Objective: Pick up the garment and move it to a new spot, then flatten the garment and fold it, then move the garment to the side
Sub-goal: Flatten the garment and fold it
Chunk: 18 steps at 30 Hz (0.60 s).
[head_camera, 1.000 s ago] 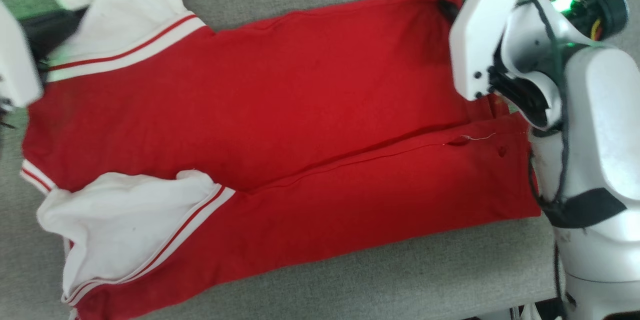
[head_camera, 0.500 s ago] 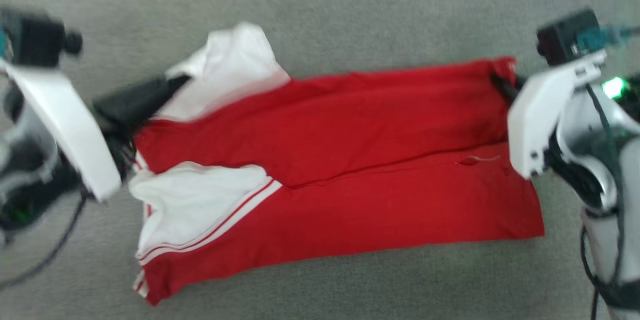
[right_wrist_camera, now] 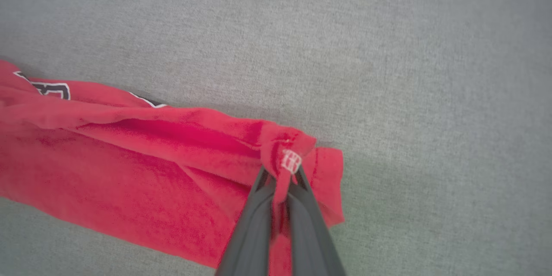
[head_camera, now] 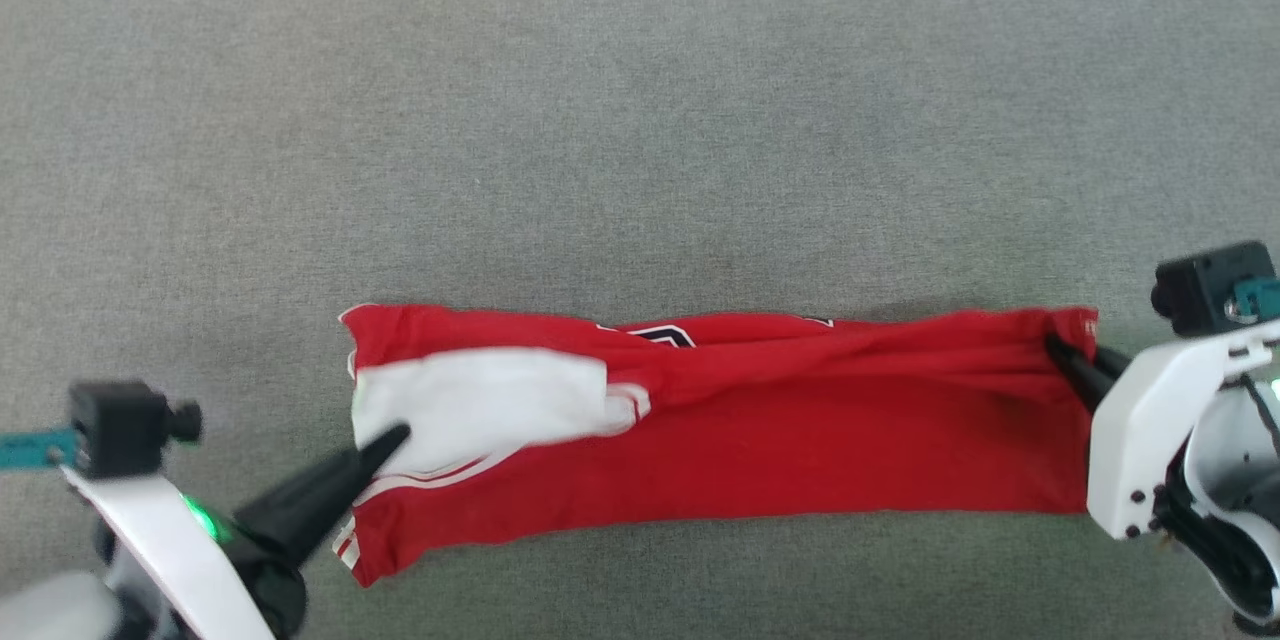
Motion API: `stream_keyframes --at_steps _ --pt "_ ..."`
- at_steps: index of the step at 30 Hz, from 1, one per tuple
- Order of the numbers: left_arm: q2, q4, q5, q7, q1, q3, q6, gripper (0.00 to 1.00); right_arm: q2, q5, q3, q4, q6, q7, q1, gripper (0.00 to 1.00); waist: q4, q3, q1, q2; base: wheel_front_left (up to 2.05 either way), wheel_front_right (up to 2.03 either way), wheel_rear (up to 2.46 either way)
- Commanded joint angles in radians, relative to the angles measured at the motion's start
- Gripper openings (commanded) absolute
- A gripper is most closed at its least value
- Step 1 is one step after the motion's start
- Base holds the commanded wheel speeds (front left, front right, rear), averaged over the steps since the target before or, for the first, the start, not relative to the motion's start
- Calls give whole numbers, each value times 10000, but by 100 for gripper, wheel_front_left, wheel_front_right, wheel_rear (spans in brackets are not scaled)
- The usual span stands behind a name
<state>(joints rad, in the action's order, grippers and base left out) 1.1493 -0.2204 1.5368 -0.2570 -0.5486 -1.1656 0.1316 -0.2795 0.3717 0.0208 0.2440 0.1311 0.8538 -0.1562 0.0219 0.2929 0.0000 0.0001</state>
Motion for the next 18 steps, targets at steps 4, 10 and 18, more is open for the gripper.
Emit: stream_keyframes --at_steps 4,10,18 --pt "-742 774 -269 -88 660 182 -20 0 203 -77 240 -350 -8 -398 390 0 72 112 0 -1 0 0 0" --pt "-1923 2361 -568 -91 1019 683 -20 0 493 -468 113 -1628 -8 -1238 119 0 57 312 0 -1 0 0 0" --pt "-2833 3840 -1620 -91 1313 1264 -20 0 732 -707 -145 -2870 -8 -2206 -407 2 -75 399 0 -1 0 0 0"
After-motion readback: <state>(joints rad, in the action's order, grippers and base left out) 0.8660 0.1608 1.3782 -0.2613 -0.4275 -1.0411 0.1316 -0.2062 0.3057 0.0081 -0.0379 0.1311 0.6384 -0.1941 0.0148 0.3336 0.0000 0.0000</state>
